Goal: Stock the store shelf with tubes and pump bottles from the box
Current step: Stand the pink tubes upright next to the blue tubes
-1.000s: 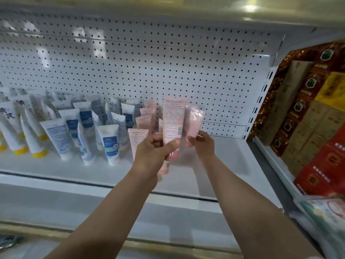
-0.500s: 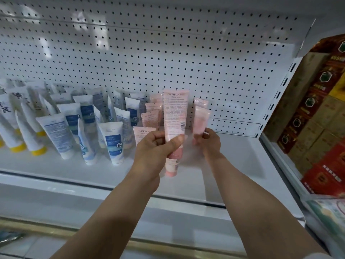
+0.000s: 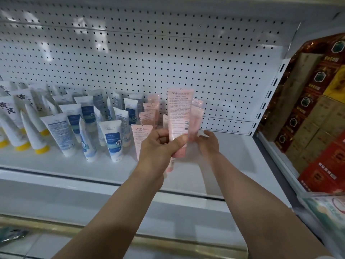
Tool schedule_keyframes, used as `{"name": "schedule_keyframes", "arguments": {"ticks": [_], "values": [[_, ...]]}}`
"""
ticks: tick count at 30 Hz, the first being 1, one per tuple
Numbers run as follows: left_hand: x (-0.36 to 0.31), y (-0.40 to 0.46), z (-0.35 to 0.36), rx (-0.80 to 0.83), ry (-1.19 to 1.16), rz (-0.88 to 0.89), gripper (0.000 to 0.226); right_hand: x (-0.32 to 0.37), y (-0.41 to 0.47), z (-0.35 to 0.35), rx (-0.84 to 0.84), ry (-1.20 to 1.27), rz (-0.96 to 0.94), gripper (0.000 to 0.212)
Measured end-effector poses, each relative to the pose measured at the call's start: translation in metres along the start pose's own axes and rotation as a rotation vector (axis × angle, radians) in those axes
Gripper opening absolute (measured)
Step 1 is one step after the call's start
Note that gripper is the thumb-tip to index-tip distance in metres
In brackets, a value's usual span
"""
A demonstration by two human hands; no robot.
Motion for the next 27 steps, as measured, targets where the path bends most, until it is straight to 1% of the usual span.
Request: {"name": "schedule_keyframes", "arguments": {"ticks": [3, 4, 7, 8, 9, 12, 16, 19, 22, 27], "values": [[0.005, -0.01, 0.022, 0.039, 0.003, -0.004, 0.039, 0.004, -0.021, -0.01, 0.002, 0.047, 0.02, 0.078], [0.009, -0.014, 0.029, 0.05, 0.001, -0.01, 0.038, 0.003, -0.029, -0.013, 0.026, 0.095, 0.015, 0.074], [0.025, -0.023, 0.047, 0.056, 0.022, -0.044, 0.032, -0.001, -0.061, -0.025, 0.126, 0.247, -0.112, 0.035], [0.03, -0.025, 0.052, 0.057, 0.036, -0.056, 0.031, 0.001, -0.075, -0.029, 0.16, 0.28, -0.151, 0.028], [0.036, -0.025, 0.056, 0.055, 0.05, -0.065, 0.031, 0.003, -0.088, -0.033, 0.189, 0.308, -0.177, 0.026], [0.051, -0.023, 0.065, 0.045, 0.094, -0.077, 0.027, 0.002, -0.115, -0.043, 0.284, 0.371, -0.171, 0.031], [0.067, -0.015, 0.07, 0.035, 0.117, -0.086, 0.029, -0.012, -0.133, -0.056, 0.294, 0.376, -0.102, 0.046], [0.079, -0.006, 0.068, 0.019, 0.18, -0.108, 0.033, -0.016, -0.143, -0.062, 0.307, 0.302, -0.14, 0.039], [0.09, 0.003, 0.067, 0.047, 0.204, -0.131, 0.036, -0.015, -0.147, -0.062, 0.312, 0.303, -0.167, 0.031], [0.106, 0.014, 0.059, 0.088, 0.208, -0.131, 0.029, -0.016, -0.135, -0.058, 0.285, 0.296, -0.151, 0.027]]}}
Point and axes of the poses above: each hand's wrist, its own y-axis towards the middle knuckle, its own z-axis out of the palm, x = y × z, the point moved 3 cm from there along y, towards the middle knuckle, and after that the axes turned 12 degrees about x, right-handed, at the moved point
